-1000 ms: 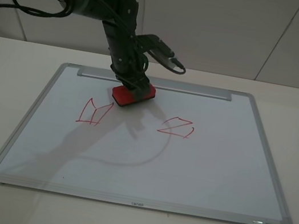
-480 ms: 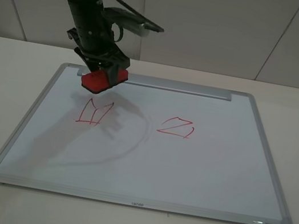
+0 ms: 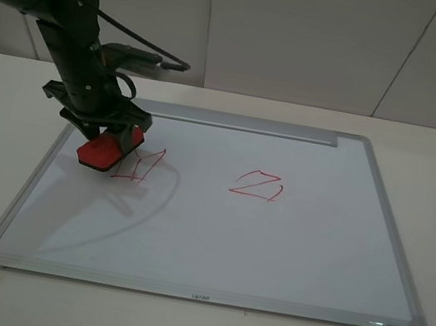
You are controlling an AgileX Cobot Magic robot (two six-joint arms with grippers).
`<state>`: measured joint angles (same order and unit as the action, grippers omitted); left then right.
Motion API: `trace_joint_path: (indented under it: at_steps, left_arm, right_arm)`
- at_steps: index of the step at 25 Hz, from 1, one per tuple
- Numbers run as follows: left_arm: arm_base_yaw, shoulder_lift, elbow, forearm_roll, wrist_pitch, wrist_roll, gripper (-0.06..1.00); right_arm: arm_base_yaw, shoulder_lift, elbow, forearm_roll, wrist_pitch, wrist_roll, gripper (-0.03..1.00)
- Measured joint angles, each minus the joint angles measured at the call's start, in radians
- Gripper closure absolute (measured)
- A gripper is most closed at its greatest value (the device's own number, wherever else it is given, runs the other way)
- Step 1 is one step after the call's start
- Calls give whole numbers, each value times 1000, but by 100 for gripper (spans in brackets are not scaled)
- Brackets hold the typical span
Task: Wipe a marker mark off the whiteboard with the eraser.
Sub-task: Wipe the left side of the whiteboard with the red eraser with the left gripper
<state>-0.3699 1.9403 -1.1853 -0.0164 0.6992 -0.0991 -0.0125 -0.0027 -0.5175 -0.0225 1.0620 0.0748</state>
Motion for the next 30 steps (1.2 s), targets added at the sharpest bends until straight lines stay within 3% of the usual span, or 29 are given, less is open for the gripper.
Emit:
trace_joint_path:
  at_steps: [6,21,25,30]
  left_arm:
    - [0,-1,59,16,-140,-63,39]
    - [-4,85,51,23,-167,-92,39]
    - [-46,94,47,47,-199,-93,39]
    - [-174,107,43,68,-256,-83,39]
  right_arm:
    - [0,0,0,0,0,0,24]
    - [0,0,1,0,0,0,24]
    - [0,0,1,0,0,0,24]
    - [0,0,1,0,0,0,24]
